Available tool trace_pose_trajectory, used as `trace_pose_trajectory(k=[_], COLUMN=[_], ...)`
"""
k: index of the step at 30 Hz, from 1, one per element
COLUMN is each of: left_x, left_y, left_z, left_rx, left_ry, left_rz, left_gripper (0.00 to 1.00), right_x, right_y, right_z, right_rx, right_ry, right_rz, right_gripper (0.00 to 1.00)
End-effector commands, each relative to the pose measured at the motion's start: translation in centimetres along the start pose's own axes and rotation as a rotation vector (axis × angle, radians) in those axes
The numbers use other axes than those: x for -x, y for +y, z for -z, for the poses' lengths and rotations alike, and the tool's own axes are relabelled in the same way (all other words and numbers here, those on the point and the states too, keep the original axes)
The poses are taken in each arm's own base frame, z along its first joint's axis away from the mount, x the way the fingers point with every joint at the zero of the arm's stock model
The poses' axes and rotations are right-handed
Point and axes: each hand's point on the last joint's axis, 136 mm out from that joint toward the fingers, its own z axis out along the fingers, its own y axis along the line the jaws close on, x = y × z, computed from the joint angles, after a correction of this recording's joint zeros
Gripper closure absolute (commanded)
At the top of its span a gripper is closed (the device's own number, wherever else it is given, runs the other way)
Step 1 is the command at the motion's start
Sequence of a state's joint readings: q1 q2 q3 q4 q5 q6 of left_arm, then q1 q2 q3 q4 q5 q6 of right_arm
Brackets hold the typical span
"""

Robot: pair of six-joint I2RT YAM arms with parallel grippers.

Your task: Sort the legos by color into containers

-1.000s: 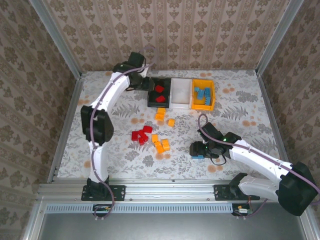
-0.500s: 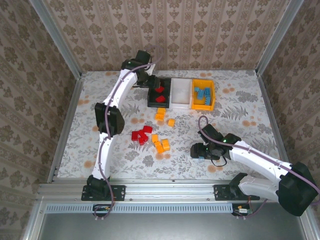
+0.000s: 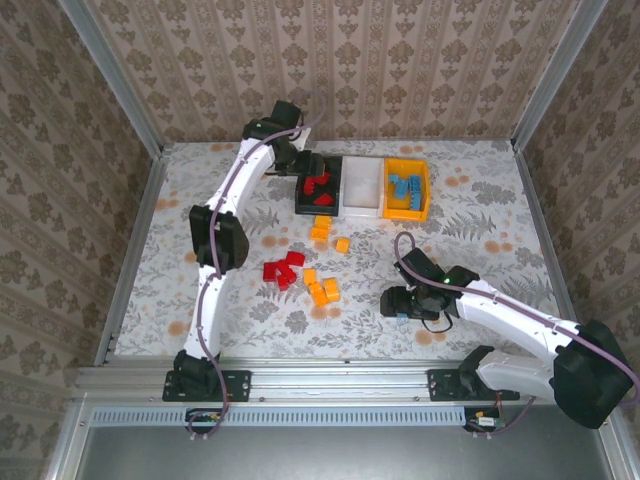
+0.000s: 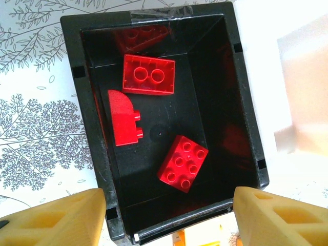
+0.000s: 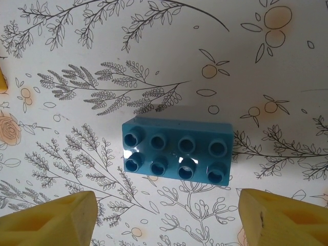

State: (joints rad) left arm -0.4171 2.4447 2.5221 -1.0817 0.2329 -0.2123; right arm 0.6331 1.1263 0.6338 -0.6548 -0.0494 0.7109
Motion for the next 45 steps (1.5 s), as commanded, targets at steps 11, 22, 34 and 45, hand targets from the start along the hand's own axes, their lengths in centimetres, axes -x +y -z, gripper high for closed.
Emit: trace_pose_trajectory(k=[11,22,34,45], left_x=[-4.7,-10.4,-15.5,-17.8], left_y=[-2.0,-0.6,0.4,0.5], left_z=[6.0,9.8,11.8,12.6], left_rx=[-0.031,-0.011,0.001,-0.014], left_ry=[-0.055,-0.068,-0.065,-0.067], left_rz=[-0.047,-0.031,0.004,0.038], left_gripper=[0.30,0.30,0.29,0.28], right_x=[0.0,-0.7,0.4,1.7], right_y=[-1.4,0.3,0.3,0.4], right_z=[0.2,-1.6,-2.9,-1.1], right_rx=[-0.099,-0.101,-0.145,-0.175], right_ry=[0.005,0.061,0.056,0.004], right_rz=[-0.010,0.034,0.052,0.067], right_gripper=[0.10,0.10,0.22,0.42])
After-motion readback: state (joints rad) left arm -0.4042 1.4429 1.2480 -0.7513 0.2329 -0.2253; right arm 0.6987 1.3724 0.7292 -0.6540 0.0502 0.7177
